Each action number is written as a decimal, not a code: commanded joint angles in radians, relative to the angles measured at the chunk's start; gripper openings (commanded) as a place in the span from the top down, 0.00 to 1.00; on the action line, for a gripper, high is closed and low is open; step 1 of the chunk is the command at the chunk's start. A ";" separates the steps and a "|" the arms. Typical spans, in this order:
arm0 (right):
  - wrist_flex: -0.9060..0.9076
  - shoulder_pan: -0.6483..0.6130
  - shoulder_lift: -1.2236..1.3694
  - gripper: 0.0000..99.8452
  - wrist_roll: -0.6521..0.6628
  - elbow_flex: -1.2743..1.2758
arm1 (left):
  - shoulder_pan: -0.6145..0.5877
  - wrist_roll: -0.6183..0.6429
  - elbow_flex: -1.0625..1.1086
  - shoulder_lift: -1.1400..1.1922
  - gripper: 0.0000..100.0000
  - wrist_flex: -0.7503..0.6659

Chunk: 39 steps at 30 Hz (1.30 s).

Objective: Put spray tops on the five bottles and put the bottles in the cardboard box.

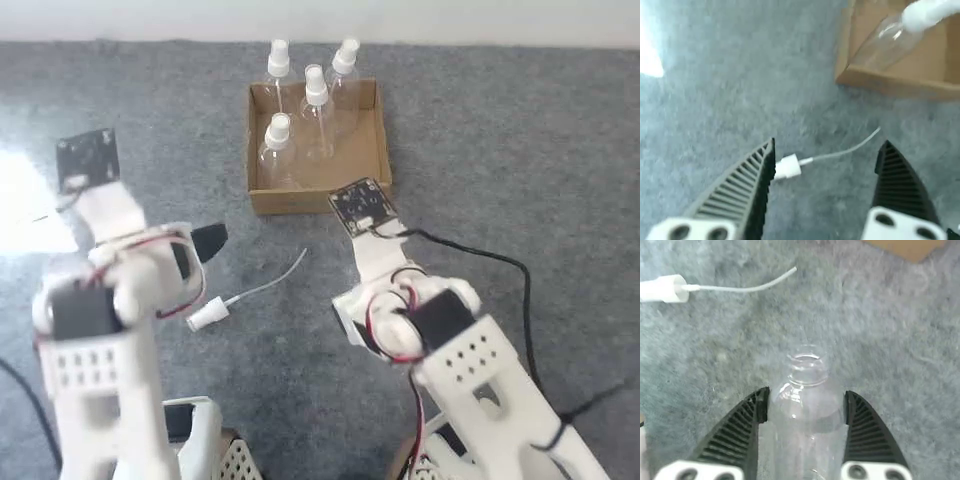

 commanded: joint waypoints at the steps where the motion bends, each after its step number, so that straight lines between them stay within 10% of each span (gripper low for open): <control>1: -0.070 0.002 -0.139 0.90 -0.009 0.048 | -0.029 0.006 -0.119 0.173 0.70 0.074; 11: -0.076 0.070 -0.176 0.90 -0.009 0.061 | -0.072 0.170 -0.076 0.285 0.70 0.068; 20: -0.077 0.088 -0.177 0.90 -0.009 0.061 | -0.071 0.183 0.183 0.328 0.69 -0.233; 39: -0.071 0.090 -0.177 0.90 -0.009 0.063 | 0.048 0.525 0.225 0.486 0.65 -0.196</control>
